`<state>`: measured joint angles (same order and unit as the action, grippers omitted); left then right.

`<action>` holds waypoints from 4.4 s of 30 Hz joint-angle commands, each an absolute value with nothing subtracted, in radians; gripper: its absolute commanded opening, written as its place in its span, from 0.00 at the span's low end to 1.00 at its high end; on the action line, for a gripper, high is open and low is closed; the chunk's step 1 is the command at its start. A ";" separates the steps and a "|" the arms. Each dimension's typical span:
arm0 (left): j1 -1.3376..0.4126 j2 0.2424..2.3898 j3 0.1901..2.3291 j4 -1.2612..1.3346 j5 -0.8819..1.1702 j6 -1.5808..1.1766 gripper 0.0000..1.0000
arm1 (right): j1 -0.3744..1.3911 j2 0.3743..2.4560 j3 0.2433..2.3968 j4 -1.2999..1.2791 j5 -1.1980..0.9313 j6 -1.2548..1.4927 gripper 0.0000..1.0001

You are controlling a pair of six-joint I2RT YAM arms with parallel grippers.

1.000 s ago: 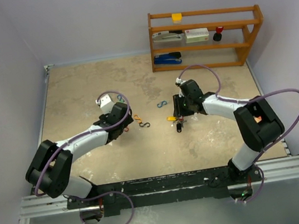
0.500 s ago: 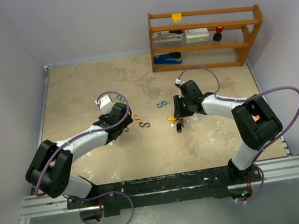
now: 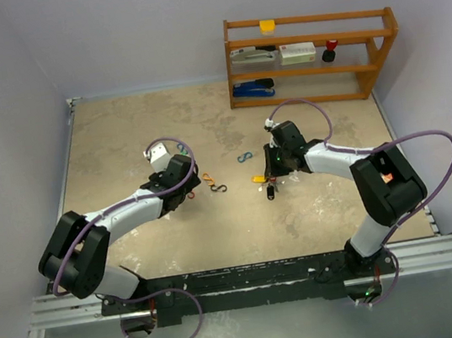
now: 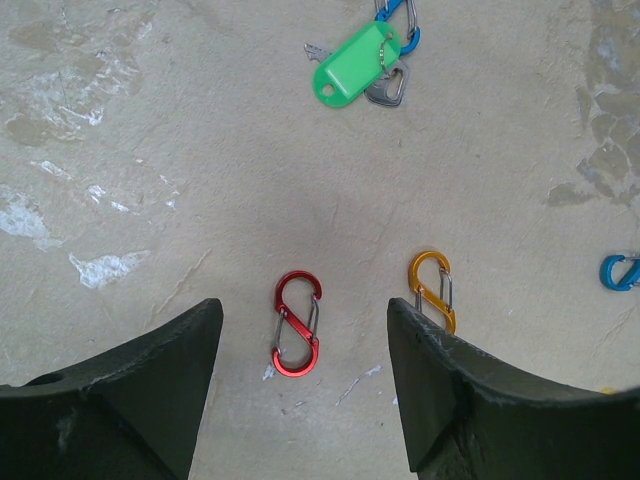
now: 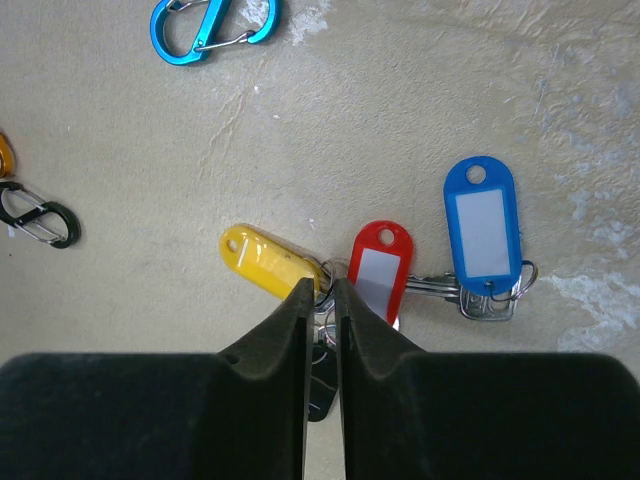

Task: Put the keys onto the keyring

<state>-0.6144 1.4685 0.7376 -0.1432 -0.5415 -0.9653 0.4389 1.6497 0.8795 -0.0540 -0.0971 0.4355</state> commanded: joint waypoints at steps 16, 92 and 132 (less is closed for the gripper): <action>-0.606 1.468 0.744 -0.118 -0.532 -0.957 0.64 | 0.453 1.506 0.869 0.041 -0.060 0.370 0.00; -0.611 1.648 0.802 -0.172 -0.465 -0.886 0.39 | 0.452 1.413 0.792 0.093 -0.043 0.339 0.00; -0.673 1.657 0.788 -0.234 -0.476 -0.876 0.29 | 0.452 1.414 0.797 0.093 -0.041 0.344 0.00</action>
